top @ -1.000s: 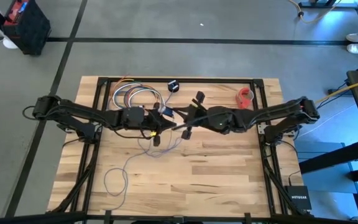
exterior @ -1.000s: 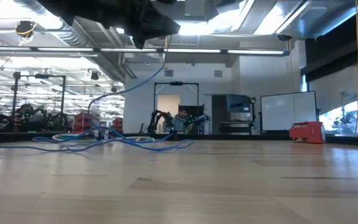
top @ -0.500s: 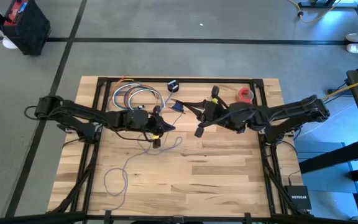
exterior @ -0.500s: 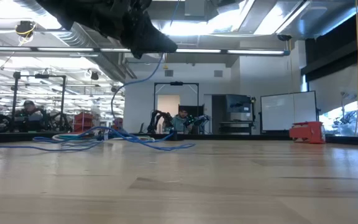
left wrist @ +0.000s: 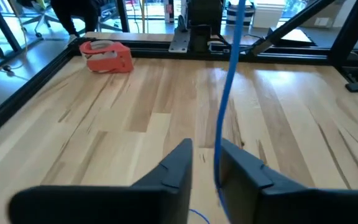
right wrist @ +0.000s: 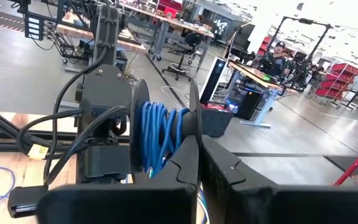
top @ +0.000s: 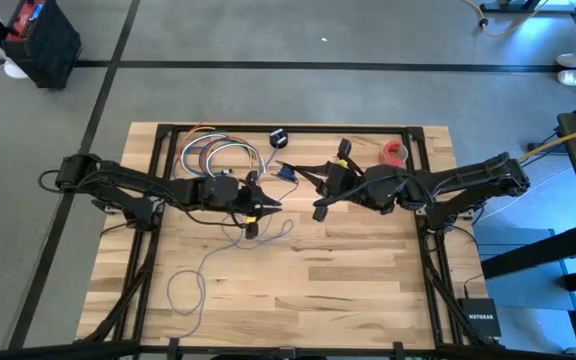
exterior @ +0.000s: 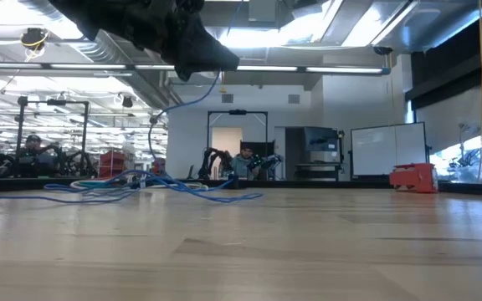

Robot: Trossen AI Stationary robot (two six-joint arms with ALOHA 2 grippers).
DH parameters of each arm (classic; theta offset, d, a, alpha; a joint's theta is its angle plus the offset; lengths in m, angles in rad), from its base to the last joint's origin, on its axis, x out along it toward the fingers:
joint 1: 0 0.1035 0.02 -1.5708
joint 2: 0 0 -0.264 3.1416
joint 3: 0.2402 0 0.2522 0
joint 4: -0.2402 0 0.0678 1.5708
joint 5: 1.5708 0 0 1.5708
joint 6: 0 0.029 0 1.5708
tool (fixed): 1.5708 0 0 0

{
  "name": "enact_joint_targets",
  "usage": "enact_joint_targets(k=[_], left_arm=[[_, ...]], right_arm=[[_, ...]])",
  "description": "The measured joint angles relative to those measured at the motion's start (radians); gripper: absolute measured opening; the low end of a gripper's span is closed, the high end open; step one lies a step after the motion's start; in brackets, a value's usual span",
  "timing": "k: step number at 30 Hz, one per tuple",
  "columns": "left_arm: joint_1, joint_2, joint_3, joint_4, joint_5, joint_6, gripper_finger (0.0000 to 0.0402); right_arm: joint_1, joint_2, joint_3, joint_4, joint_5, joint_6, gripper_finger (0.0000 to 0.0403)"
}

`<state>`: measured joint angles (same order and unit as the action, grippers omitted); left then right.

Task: Coil cords
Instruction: Coil the blue wire onto the spool

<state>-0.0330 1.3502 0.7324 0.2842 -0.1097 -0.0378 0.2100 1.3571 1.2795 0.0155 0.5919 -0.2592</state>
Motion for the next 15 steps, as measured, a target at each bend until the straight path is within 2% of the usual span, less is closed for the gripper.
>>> enact_joint_targets(k=[7, 15], left_arm=[[0.0, -0.039, 0.001, -0.026, 0.041, 0.0, 0.0127], [-0.004, -0.05, 0.003, 0.025, 0.053, 0.012, 0.0136]], right_arm=[[0.0, 0.002, -0.001, -0.019, 0.0, 0.0, 0.001], [0.0, 0.002, -0.001, -0.018, 0.0, 0.0, 0.001]])
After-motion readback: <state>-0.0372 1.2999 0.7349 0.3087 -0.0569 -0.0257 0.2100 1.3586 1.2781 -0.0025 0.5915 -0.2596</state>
